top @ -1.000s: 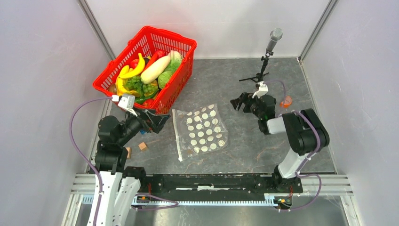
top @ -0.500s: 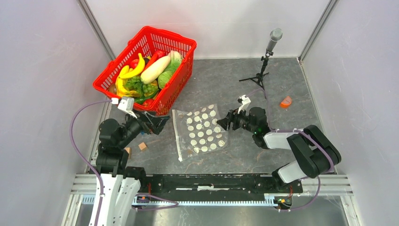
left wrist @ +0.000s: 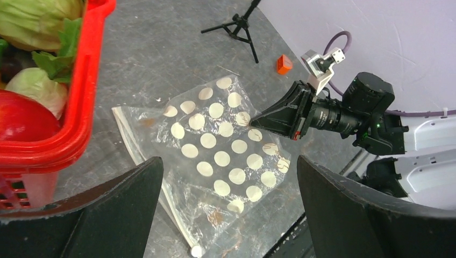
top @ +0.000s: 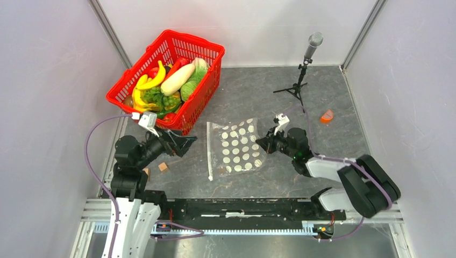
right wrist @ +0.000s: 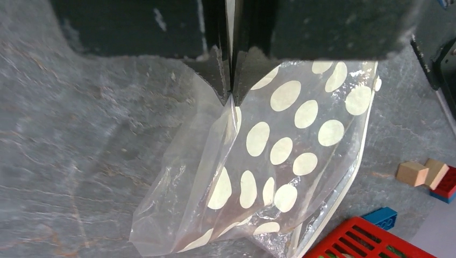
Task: Place the food in the zip-top bag and seal the zipper
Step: Move the zipper food storage bag to the center of the board.
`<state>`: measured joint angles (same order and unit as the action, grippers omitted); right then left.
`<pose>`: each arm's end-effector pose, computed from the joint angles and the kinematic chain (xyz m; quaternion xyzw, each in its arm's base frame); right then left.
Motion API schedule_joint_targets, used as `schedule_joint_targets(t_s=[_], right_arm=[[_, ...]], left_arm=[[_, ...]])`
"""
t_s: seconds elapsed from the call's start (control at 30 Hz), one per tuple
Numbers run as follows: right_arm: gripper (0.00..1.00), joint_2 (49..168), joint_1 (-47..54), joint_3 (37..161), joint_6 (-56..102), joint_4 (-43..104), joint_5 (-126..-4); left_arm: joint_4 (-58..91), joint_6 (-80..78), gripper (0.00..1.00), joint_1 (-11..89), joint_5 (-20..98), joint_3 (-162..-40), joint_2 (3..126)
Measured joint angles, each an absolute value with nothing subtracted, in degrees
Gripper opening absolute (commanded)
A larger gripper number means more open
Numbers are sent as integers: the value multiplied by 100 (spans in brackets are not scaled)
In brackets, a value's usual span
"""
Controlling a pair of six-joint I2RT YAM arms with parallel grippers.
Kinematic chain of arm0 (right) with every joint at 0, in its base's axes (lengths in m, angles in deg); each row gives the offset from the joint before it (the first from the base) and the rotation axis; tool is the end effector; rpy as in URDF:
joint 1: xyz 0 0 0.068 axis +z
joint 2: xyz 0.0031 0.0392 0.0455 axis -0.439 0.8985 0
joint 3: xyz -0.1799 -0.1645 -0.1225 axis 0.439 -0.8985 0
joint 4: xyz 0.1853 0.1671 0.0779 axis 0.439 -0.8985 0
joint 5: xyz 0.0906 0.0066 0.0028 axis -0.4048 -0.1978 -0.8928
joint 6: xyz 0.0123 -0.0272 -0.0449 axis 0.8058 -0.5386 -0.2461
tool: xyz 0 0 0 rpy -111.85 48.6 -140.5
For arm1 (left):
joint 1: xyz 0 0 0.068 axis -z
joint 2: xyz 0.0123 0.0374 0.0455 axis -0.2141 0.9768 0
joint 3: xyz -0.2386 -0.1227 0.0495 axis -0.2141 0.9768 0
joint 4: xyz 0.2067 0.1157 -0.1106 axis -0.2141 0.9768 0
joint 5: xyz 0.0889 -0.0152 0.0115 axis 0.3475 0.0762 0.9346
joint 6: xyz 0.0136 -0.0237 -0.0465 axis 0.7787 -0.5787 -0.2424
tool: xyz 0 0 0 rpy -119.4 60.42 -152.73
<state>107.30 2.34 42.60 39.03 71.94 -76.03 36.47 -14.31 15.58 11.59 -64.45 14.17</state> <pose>0.2117 0.1276 0.1536 -0.1360 0.7997 0.3675 0.4549 0.1115 -0.0270 0.3160 0.0630 0.7388 -0.3754 0.5561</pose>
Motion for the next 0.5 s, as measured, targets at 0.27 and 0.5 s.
schedule_joint_targets(t_s=[0.27, 0.5], right_arm=[[2, 9492, 53, 3611, 3389, 6429, -7183], [22, 9058, -32, 3698, 2854, 5140, -6687]], left_arm=[[3736, -1407, 100, 1611, 742, -6323, 1452], [4184, -1198, 100, 1967, 945, -6325, 1457]])
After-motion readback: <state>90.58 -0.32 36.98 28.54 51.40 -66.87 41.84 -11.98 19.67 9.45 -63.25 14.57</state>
